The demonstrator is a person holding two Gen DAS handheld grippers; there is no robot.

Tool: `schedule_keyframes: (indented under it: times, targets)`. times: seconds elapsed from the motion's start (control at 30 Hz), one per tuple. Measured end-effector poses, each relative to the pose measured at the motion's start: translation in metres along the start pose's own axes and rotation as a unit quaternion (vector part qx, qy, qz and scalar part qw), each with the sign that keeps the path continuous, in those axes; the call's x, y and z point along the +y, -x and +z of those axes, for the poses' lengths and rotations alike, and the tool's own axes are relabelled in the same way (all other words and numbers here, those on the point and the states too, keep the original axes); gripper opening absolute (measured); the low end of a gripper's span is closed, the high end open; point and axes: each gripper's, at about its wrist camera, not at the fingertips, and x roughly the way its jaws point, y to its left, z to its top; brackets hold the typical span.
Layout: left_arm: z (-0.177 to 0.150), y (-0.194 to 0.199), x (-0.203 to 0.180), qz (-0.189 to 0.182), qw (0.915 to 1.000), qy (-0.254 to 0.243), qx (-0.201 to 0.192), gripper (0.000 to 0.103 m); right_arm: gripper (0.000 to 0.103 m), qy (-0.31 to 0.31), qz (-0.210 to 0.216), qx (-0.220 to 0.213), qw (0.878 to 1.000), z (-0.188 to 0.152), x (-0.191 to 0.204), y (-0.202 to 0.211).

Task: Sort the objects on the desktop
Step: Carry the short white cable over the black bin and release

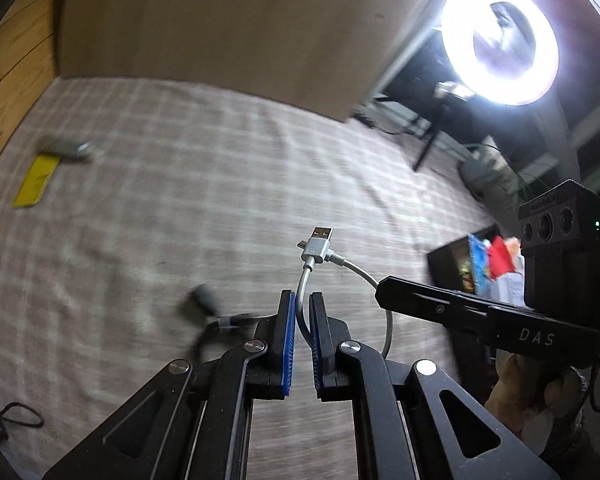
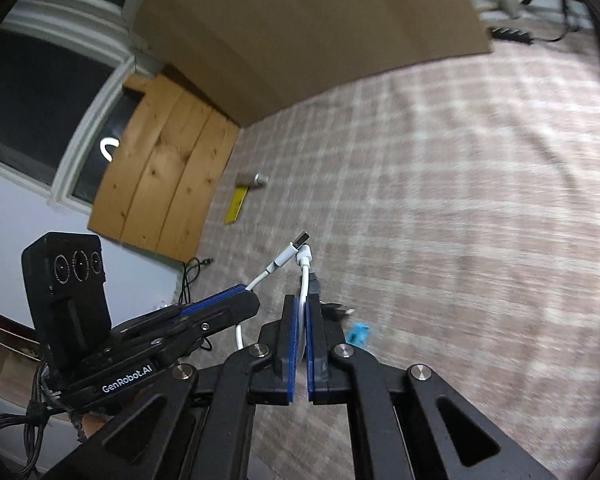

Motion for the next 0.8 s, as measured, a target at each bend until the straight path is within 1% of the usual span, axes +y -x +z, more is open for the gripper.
schedule_keyframes:
  times: [0.07,0.2,0.37,0.63,0.73,0.8]
  targets:
    - [0.001,-0.003,-0.019,-0.009,0.9998,-0.015,0.003,0.007,0.003,-0.006,-0.007,-0.019,1.0,-0.003,-0.009,0.024]
    - [0.003,-0.017,-0.07,-0.036,0.9979,-0.053,0.013,0.007,0.003,-0.023,-0.017,-0.05,0.998,-0.012,-0.029,0.071]
    - [0.0,-0.036,-0.145,-0.07,0.9917,-0.104,0.028,0.007,0.003,-0.052,-0.038,-0.094,0.993,-0.029,-0.061,0.132]
    - [-0.018,-0.07,-0.269,-0.121,0.9737,-0.184,0.056,0.007,0.003,-0.098,-0.083,-0.163,0.978,-0.068,-0.116,0.233]
    - [-0.025,-0.082,-0.31,-0.135,0.9662,-0.209,0.067,0.007,0.003,-0.113,-0.101,-0.182,0.972,-0.082,-0.134,0.264]
    - [-0.031,-0.089,-0.33,-0.141,0.9616,-0.224,0.073,0.007,0.003,-0.125,-0.11,-0.191,0.967,-0.093,-0.147,0.28]
